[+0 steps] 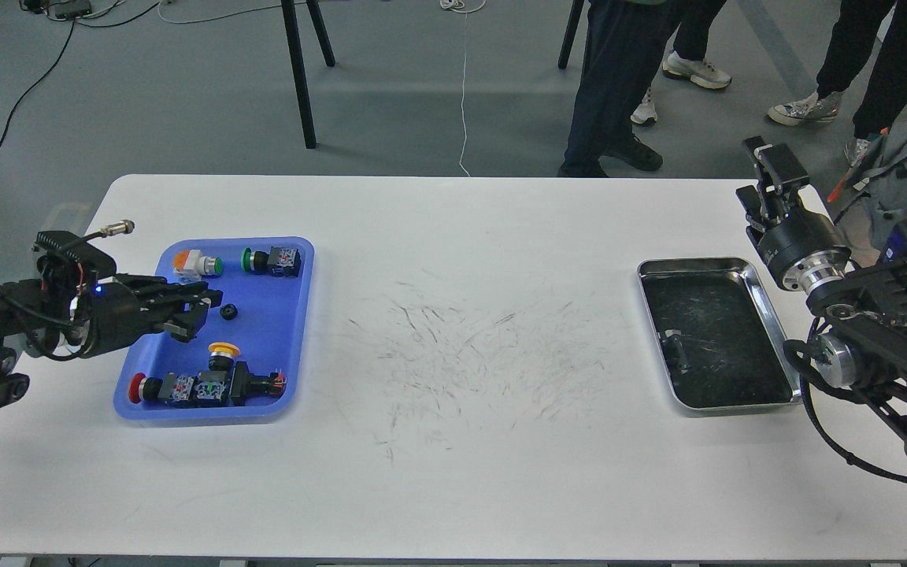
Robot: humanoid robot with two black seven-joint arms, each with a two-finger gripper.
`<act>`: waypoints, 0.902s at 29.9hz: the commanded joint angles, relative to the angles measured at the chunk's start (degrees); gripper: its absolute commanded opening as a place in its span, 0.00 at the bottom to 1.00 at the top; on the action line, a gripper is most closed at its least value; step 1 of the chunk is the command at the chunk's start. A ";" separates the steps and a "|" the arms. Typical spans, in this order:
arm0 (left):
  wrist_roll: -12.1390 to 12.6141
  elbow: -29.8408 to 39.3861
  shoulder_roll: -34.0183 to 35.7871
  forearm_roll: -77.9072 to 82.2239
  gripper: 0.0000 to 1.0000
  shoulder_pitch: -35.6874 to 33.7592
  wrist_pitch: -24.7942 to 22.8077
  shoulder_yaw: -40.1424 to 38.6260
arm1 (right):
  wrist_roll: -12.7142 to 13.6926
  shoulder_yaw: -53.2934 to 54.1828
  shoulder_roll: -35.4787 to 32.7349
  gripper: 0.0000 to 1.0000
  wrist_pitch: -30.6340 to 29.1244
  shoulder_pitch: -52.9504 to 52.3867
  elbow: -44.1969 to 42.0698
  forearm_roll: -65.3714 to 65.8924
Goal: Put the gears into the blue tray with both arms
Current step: 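Carry the gear into the blue tray and release it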
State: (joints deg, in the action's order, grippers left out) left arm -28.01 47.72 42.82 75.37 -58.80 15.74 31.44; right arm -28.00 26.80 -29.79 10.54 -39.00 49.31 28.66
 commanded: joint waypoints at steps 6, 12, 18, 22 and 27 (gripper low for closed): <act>0.01 -0.70 0.42 -0.83 0.15 2.81 -0.10 -2.00 | 0.00 0.00 0.00 0.85 0.00 -0.02 0.08 0.00; 0.01 -2.81 0.16 -1.19 0.15 3.08 -0.10 -2.09 | 0.00 0.00 0.00 0.85 0.00 -0.02 0.17 0.00; 0.01 -2.81 0.07 -1.28 0.17 3.43 -0.01 -2.09 | 0.00 0.00 0.00 0.86 0.00 -0.02 0.17 0.00; 0.01 -2.81 -0.02 -1.28 0.18 3.43 -0.01 -2.09 | 0.00 0.00 0.00 0.86 0.00 0.06 0.17 0.00; 0.01 -2.81 -0.11 -1.36 0.25 3.43 -0.01 -2.09 | 0.00 -0.09 0.00 0.86 -0.08 0.06 0.08 0.00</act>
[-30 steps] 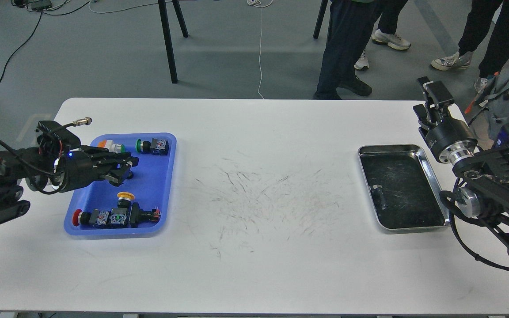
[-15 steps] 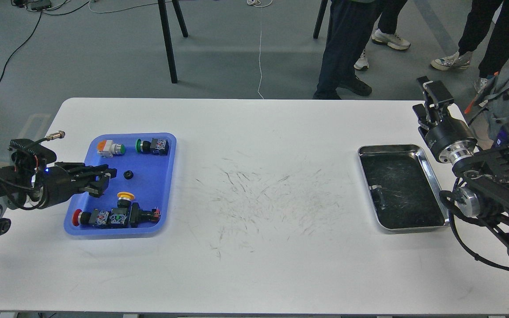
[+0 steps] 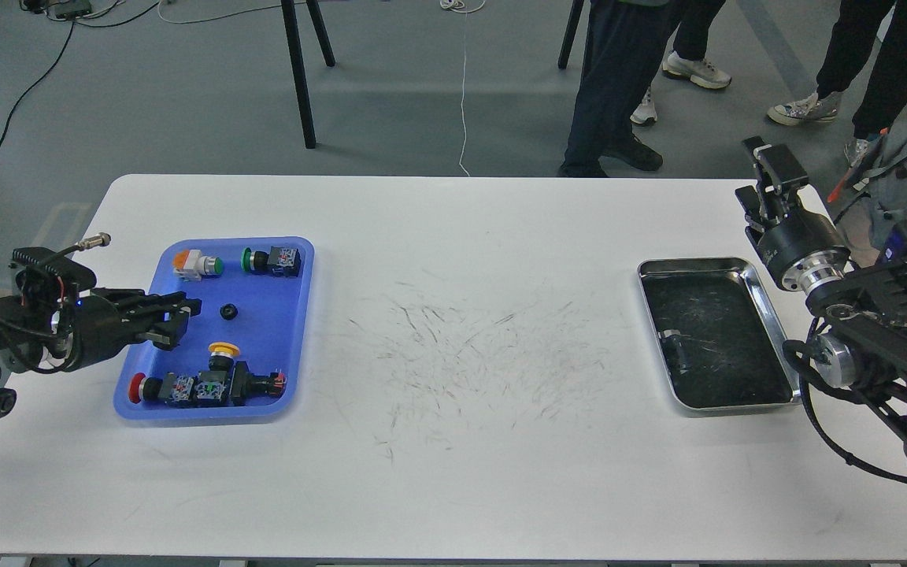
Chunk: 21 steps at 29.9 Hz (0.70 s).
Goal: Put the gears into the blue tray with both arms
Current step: 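Carry the gear into the blue tray and release it, then withdraw the left hand up and away from the blue tray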
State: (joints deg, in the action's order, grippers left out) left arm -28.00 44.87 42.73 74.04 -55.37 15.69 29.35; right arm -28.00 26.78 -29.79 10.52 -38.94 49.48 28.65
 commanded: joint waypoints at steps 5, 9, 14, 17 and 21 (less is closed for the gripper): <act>0.00 0.30 -0.02 -0.03 0.36 0.00 0.04 -0.08 | 0.00 -0.06 0.00 0.87 -0.06 0.00 -0.09 0.00; 0.00 0.30 -0.02 -0.03 0.40 -0.09 0.04 -0.35 | 0.00 -0.15 0.00 0.87 -0.06 0.00 0.00 0.08; 0.00 0.30 0.16 -0.03 0.41 0.00 0.04 -0.88 | 0.00 -0.15 0.00 0.87 -0.06 0.00 0.00 0.09; 0.00 0.30 0.25 -0.38 0.43 -0.09 0.04 -1.84 | 0.00 -0.15 0.00 0.89 -0.06 -0.08 0.00 0.00; 0.00 0.83 0.60 -5.46 0.50 -0.35 -0.40 -5.17 | 0.00 -0.06 -0.18 0.95 -0.06 -0.17 0.70 0.00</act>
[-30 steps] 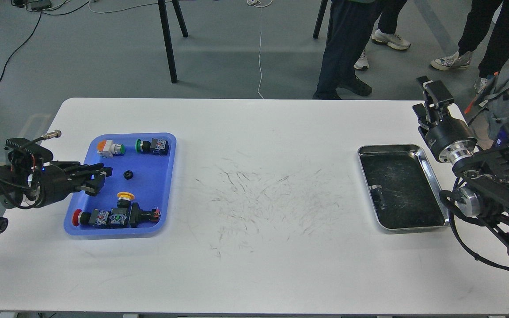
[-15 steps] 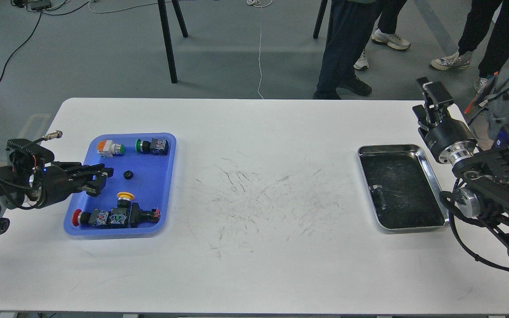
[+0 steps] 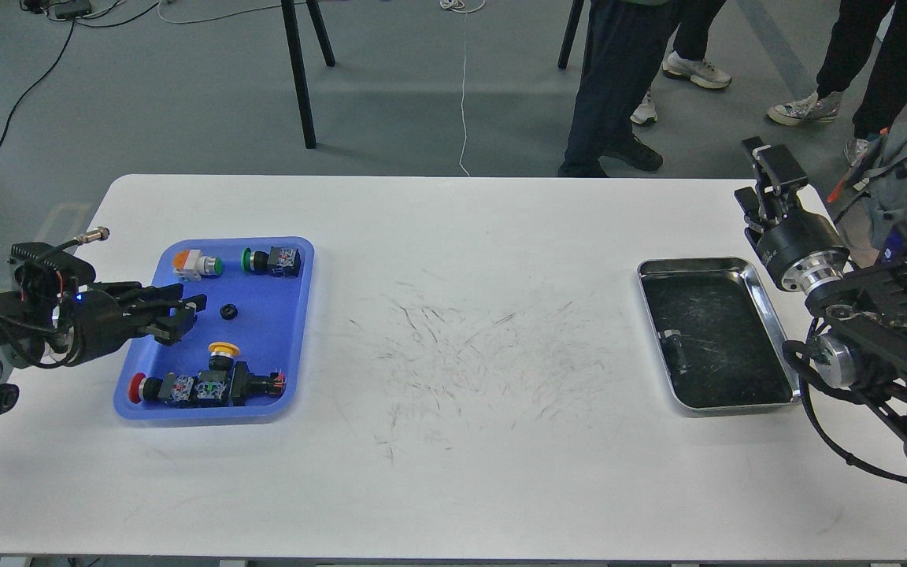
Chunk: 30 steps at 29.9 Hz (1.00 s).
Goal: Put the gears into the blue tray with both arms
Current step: 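Withdraw the left hand up and away from the blue tray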
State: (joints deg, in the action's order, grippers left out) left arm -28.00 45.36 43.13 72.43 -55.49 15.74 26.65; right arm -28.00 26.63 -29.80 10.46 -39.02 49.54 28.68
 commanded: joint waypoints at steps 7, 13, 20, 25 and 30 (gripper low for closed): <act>0.00 2.01 -0.24 -17.65 0.70 -1.11 -0.79 -11.61 | 0.00 0.44 -0.96 0.95 0.18 -0.62 2.57 -0.03; 0.00 4.56 -0.15 -22.41 0.96 -1.55 -3.95 -25.31 | 0.00 0.71 -0.96 0.96 0.27 -1.67 3.19 -0.03; 0.00 4.83 -1.55 -28.29 1.00 -3.03 -10.88 -35.53 | 0.00 2.64 -0.96 0.98 -0.35 -2.46 3.28 -0.21; 0.00 4.39 -2.96 -40.67 1.00 -6.99 -15.91 -35.88 | 0.05 2.90 -0.96 0.99 -0.61 -3.60 4.07 -0.38; 0.00 3.86 -5.60 -50.71 1.00 -9.02 -22.49 -35.88 | 1.98 2.29 -0.87 0.99 -1.14 -4.31 5.48 -3.01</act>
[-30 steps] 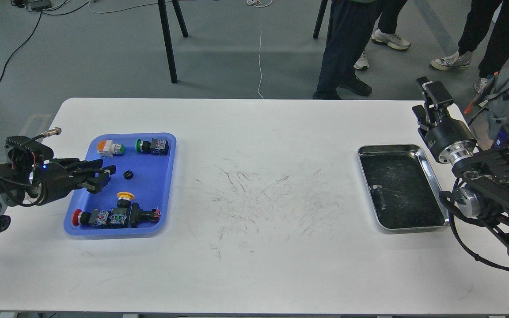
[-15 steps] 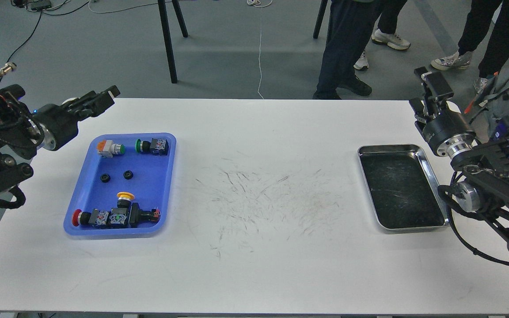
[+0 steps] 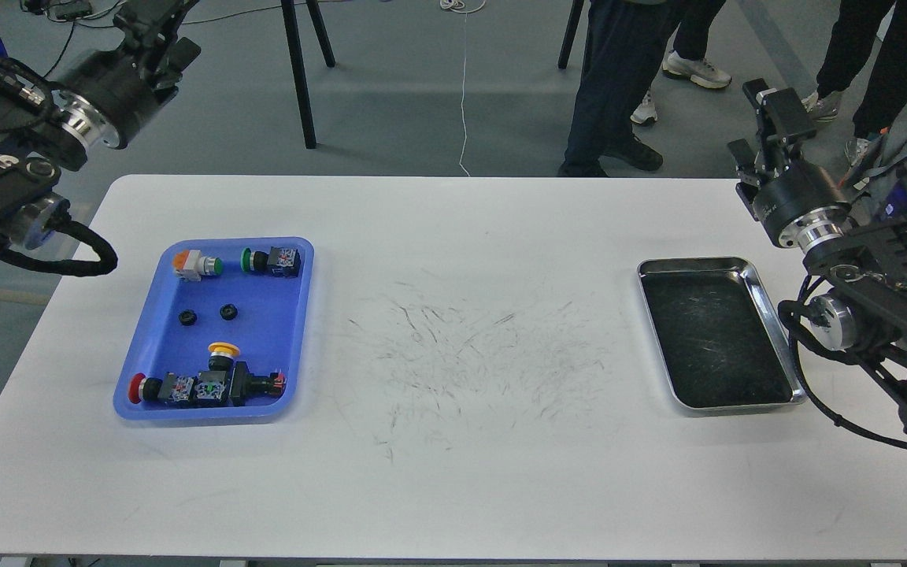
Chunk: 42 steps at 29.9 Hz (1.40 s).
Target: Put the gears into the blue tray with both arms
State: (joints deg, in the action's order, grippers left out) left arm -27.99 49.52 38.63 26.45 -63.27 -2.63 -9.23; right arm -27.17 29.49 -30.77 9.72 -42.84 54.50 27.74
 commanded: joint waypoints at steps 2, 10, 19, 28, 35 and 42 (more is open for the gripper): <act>-0.01 -1.44 -1.36 -5.09 1.00 -1.24 -4.84 0.27 | 1.85 -0.57 0.09 0.99 -1.89 -1.45 0.43 -4.96; -0.01 -7.33 -7.77 -8.68 1.00 -0.89 -13.62 -0.08 | 2.65 -1.18 0.36 0.99 -4.27 -3.48 0.34 -11.92; 0.04 -9.61 -12.44 -12.99 1.00 0.07 -14.50 -0.61 | 13.44 -1.01 0.18 0.99 -4.54 -3.92 0.08 -16.76; -0.01 -9.09 -13.93 -16.08 1.00 2.80 -18.28 -2.45 | 14.34 -1.10 0.62 0.99 -9.63 -3.74 -0.01 -16.84; -0.01 -12.08 -14.20 -16.25 1.00 3.59 -22.94 -0.26 | 13.90 -0.40 0.71 0.99 -10.51 -3.66 -0.01 -16.84; -0.01 -12.70 -13.15 -17.39 1.00 3.94 -23.56 -1.83 | 13.72 0.92 0.80 0.99 -10.95 -3.39 -0.18 -16.84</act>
State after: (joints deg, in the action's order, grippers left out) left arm -28.00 36.62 24.71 10.08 -59.64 -25.39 -9.30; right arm -13.40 29.73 -29.97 -0.85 -46.35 54.32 10.90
